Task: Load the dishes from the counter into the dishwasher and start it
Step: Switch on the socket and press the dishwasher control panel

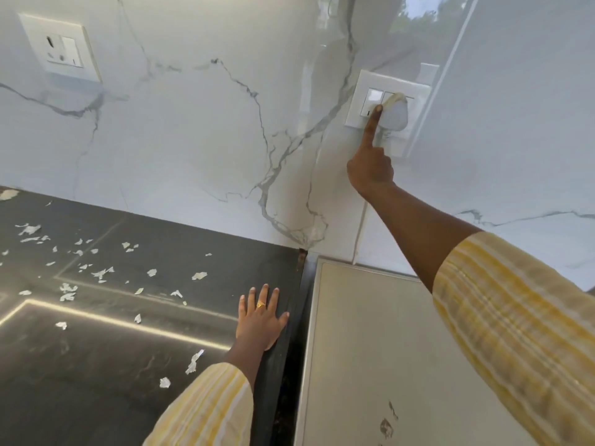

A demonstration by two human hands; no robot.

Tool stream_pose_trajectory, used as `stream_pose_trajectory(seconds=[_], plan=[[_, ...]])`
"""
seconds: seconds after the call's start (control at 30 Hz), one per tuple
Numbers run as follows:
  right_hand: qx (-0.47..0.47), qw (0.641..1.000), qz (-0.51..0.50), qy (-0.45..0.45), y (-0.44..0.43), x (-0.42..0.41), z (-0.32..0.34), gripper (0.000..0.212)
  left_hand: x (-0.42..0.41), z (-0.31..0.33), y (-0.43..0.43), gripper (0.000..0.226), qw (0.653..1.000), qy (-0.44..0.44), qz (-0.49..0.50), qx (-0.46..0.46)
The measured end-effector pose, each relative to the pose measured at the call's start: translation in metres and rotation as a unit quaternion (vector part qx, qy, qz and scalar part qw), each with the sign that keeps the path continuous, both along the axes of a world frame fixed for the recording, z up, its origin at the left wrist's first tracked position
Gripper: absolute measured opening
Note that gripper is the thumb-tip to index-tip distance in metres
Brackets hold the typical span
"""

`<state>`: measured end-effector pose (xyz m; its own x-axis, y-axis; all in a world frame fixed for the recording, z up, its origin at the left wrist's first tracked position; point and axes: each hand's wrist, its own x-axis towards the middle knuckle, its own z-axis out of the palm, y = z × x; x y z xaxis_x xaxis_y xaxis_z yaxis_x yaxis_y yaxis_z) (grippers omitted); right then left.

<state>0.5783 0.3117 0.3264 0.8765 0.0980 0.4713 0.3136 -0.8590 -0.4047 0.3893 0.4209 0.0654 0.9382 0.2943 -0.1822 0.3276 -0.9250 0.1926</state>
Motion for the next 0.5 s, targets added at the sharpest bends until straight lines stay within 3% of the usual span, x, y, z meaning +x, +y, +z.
stream_pose_trajectory(seconds=[0.37,0.5], plan=[[0.022,1.000,-0.010,0.011,0.011,0.018,-0.001,0.077,0.001,0.001,-0.001,0.064,1.000,0.013,0.008,0.001],[0.030,0.996,0.024,0.084,0.009,0.016,0.003,0.088,0.002,-0.002,-0.001,0.064,1.000,0.015,0.009,0.001]])
